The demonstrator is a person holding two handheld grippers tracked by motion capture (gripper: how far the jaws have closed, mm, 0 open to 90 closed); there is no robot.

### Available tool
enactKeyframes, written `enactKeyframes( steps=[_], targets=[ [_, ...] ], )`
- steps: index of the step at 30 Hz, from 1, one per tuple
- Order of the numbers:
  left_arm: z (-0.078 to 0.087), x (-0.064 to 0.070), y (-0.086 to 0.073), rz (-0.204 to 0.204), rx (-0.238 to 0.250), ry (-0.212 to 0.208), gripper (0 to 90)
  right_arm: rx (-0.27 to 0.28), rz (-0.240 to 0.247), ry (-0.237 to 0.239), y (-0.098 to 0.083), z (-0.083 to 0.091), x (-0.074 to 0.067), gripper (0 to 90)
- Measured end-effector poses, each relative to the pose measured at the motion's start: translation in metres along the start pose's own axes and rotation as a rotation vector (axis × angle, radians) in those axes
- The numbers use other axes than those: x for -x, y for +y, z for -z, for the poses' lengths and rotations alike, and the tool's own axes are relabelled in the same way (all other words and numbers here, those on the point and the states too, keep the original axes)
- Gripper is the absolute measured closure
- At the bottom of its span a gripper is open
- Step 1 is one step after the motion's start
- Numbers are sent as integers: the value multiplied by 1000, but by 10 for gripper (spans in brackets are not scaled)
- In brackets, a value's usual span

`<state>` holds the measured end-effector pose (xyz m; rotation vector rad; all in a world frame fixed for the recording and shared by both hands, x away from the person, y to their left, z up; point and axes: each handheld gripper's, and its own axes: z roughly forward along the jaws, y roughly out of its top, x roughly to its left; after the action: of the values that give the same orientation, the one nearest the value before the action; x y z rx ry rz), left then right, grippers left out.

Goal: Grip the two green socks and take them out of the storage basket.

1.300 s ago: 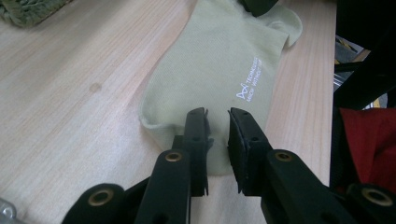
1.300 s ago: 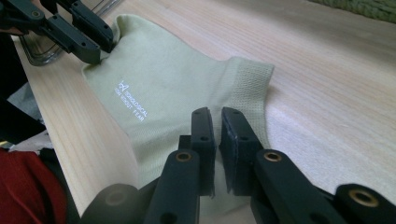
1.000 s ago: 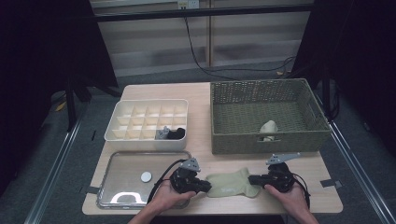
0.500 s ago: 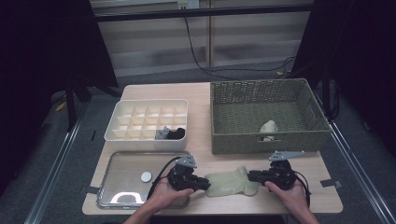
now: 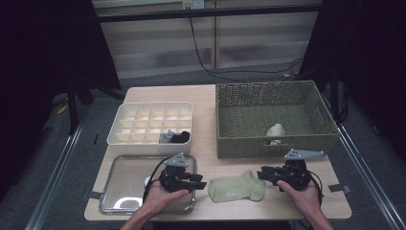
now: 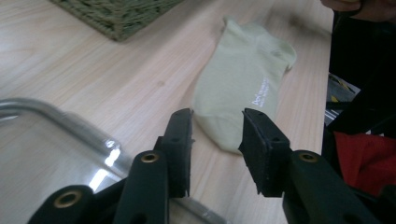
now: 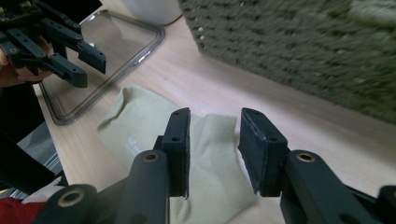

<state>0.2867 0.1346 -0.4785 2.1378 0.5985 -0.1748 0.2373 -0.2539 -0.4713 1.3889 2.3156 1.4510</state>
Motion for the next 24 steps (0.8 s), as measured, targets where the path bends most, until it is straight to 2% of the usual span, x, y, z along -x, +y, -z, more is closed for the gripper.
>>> enactKeyframes(
  steps=[2,7,16,20,24],
  targets=[
    [5,-4,-2,31,14,3,599,12,-6,6,3,3,2,622],
    [18,-13,-6,65,41,27,553,16,-10,36,10,9,4,587],
    [32,-14,-15,90,40,61,401,70,9,42,29,18,3,556],
    [37,-12,-17,86,46,83,295,74,17,35,36,20,4,545],
    [45,-12,-23,73,56,127,242,85,24,27,45,24,4,538]
  ],
)
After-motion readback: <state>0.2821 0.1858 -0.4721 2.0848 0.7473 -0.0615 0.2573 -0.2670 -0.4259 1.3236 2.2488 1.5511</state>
